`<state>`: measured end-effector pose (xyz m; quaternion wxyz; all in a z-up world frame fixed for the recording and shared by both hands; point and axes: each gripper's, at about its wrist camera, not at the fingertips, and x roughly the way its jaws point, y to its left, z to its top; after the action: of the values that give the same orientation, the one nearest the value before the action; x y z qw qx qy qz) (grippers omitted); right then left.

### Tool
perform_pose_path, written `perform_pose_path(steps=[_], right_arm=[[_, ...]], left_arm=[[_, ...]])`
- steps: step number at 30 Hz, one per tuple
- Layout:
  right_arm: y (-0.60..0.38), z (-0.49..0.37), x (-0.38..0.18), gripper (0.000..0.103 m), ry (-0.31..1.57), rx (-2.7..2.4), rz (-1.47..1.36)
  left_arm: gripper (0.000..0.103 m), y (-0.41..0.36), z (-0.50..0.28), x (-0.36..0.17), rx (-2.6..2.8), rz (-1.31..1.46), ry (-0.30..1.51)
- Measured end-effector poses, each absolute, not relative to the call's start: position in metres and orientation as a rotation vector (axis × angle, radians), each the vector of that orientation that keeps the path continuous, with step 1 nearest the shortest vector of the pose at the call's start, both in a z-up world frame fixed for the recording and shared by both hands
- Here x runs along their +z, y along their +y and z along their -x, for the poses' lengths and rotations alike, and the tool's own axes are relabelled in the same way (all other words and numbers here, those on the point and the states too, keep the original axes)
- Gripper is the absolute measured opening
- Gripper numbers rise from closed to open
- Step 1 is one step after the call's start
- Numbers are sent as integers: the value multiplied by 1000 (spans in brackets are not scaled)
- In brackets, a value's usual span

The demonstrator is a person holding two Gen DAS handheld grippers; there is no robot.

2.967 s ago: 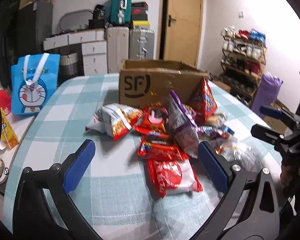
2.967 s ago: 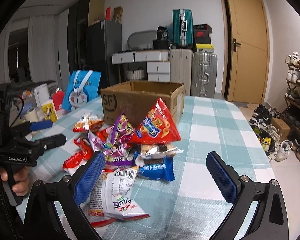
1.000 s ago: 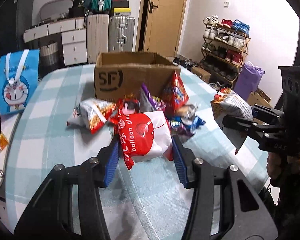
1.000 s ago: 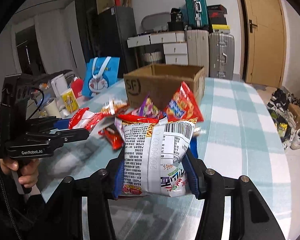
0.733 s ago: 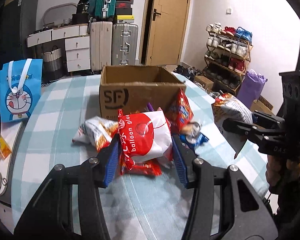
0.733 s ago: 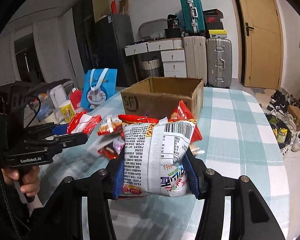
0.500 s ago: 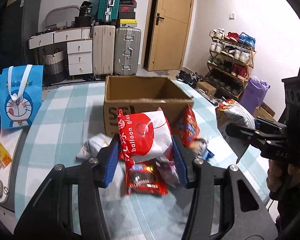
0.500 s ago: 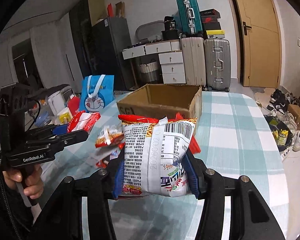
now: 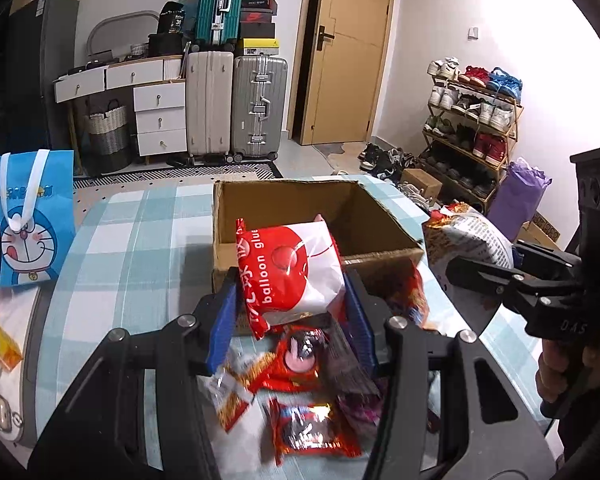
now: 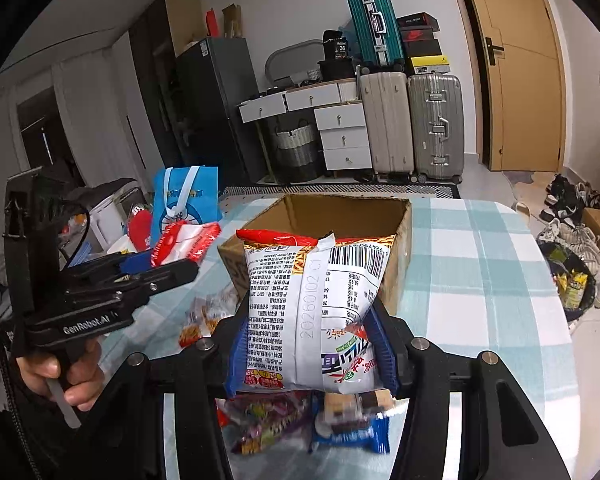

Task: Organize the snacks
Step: 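Carry the red bag into the box with the left gripper while the right carries the white bag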

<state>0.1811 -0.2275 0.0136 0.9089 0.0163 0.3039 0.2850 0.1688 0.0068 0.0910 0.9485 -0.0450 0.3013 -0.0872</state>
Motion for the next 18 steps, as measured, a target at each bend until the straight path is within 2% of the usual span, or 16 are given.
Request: perform_pose_path(steps=[18], right_arm=[[-198,-263,12,53,636,587,-89]], left_arm=[[47,12,-282,70,-173,81,653]])
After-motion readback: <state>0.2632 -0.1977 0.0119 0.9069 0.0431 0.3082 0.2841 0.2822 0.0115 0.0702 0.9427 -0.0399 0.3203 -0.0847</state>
